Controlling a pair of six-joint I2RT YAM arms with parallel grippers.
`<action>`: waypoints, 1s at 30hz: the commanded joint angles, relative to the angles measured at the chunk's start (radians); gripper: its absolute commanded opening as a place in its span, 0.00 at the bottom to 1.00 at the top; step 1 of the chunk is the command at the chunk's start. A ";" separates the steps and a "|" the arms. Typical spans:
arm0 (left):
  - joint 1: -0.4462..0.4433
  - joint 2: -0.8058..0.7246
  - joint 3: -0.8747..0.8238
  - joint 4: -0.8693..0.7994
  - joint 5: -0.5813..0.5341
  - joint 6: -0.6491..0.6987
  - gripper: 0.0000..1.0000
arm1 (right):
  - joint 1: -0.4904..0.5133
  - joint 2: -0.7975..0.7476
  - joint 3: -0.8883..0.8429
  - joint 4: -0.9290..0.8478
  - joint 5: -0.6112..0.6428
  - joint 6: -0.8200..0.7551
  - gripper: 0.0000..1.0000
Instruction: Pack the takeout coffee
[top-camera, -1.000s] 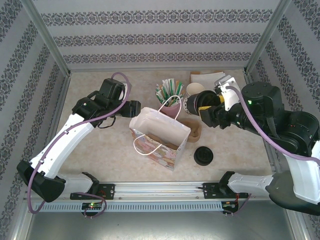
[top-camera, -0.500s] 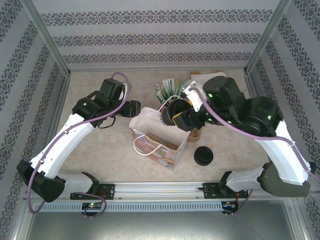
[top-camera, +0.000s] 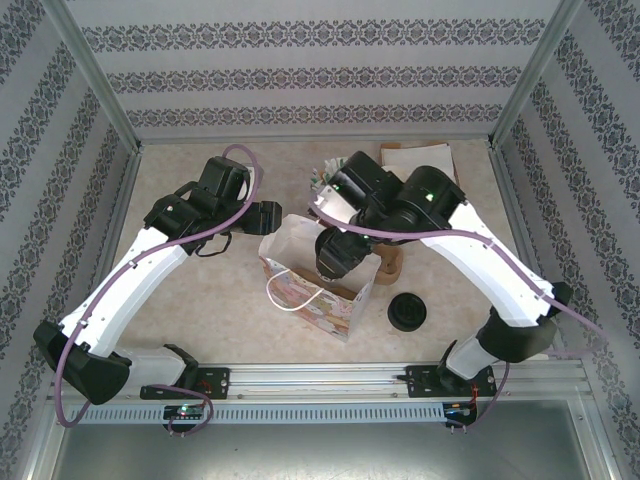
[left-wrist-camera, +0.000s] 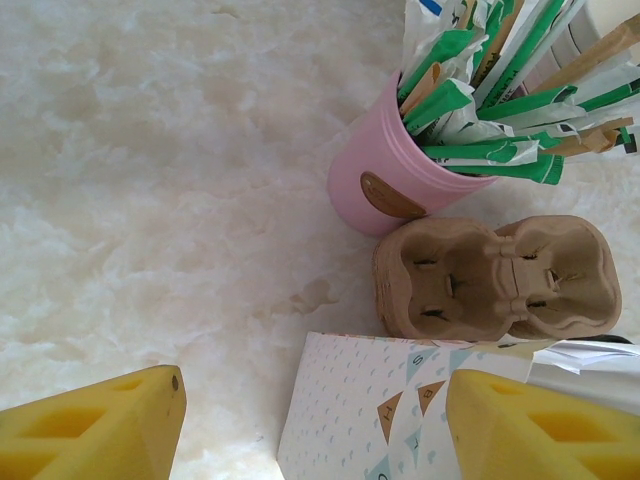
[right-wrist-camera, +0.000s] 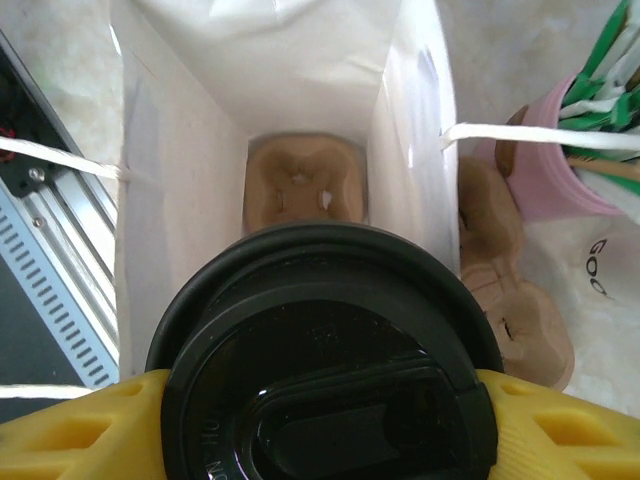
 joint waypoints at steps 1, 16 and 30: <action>-0.013 -0.002 0.000 -0.022 0.013 -0.007 0.70 | 0.006 0.022 0.009 -0.044 -0.024 -0.035 0.67; -0.013 0.000 -0.009 -0.014 0.021 -0.008 0.70 | -0.013 -0.003 -0.189 0.059 -0.090 -0.029 0.65; -0.014 -0.003 -0.013 -0.018 0.022 -0.016 0.70 | -0.018 0.017 -0.259 0.068 -0.072 -0.026 0.62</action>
